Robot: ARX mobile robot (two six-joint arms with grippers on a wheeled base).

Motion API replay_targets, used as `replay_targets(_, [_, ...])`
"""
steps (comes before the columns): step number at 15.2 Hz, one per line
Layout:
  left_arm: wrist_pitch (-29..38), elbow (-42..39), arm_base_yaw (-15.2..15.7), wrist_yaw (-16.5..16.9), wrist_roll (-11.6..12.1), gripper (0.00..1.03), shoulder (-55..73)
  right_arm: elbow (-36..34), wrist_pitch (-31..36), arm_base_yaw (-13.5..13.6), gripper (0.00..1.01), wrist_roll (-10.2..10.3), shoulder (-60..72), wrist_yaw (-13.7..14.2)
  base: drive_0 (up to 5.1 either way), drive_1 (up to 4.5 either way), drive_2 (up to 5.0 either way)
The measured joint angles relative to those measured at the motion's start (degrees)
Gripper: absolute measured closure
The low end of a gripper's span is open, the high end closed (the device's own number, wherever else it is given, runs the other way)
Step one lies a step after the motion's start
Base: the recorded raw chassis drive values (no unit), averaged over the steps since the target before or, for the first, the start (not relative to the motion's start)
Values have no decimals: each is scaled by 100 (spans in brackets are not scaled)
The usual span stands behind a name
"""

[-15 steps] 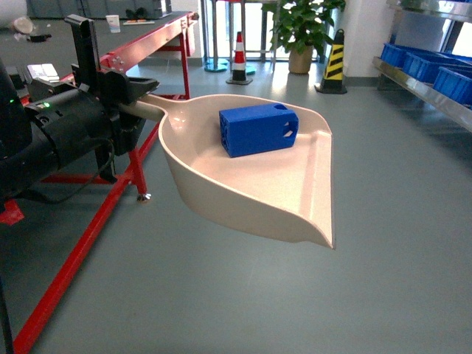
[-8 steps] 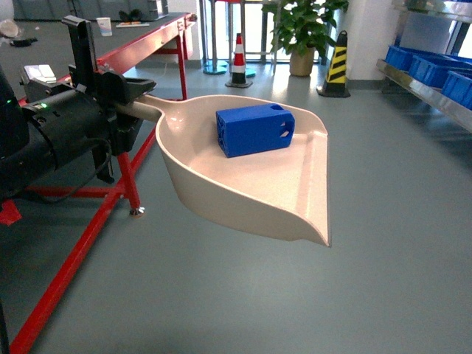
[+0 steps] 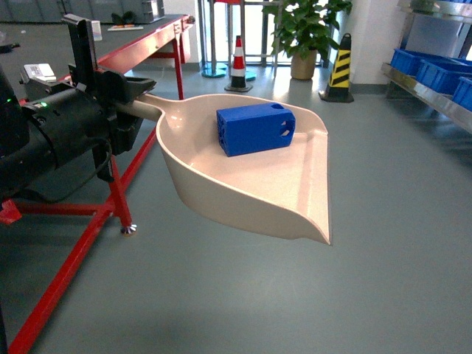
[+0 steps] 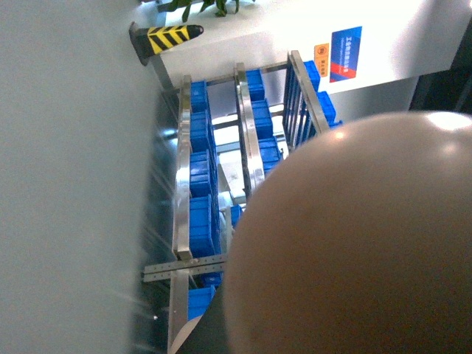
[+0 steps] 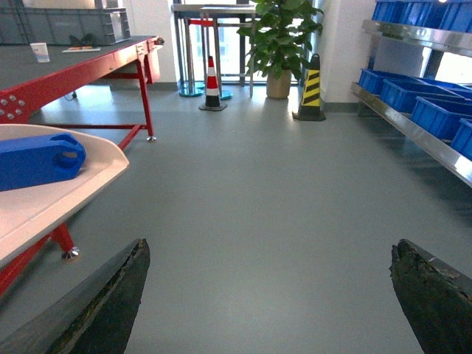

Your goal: Place part in tray to right shelf

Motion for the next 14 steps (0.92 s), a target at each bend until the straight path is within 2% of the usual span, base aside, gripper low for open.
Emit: replay_targets(14, [4, 0, 0, 4, 0, 89, 0, 0, 4, 0, 3, 0, 0, 0, -1, 394, -397])
